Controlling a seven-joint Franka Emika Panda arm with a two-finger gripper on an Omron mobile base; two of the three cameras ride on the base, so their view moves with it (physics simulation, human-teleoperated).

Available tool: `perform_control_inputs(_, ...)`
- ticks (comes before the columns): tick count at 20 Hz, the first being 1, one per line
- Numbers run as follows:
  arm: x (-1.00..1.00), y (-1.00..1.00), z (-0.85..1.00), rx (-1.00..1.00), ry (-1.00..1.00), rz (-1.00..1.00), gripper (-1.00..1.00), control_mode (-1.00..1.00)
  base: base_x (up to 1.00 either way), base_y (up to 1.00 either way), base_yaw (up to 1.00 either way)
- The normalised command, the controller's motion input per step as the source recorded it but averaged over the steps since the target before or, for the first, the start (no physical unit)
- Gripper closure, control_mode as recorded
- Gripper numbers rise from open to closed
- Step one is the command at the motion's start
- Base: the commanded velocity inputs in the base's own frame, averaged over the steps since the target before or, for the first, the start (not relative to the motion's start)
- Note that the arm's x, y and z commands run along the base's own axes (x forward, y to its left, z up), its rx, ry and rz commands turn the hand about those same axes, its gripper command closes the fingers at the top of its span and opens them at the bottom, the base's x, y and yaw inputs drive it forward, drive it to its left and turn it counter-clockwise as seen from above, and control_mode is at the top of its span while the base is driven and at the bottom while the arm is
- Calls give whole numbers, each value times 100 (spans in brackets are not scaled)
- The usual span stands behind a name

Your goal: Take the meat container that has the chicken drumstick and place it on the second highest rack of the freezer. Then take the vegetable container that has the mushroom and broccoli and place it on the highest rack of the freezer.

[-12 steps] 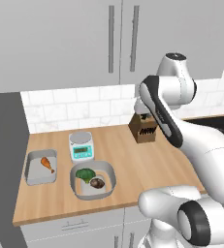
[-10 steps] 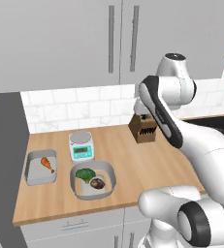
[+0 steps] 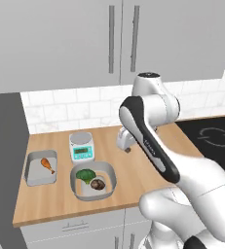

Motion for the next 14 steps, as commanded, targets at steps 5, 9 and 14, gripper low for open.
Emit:
perform_control_inputs(5, -39, 93, -21, 0, 21, 42, -100, -100, 0, 0, 0)
perform_control_inputs(9, 34, 94, -28, 0, 30, 26, -100, -100, 0, 0, 0)
perform_control_inputs(14, 11, 100, -36, 0, 19, 42, -100, -100, 0, 0, 0)
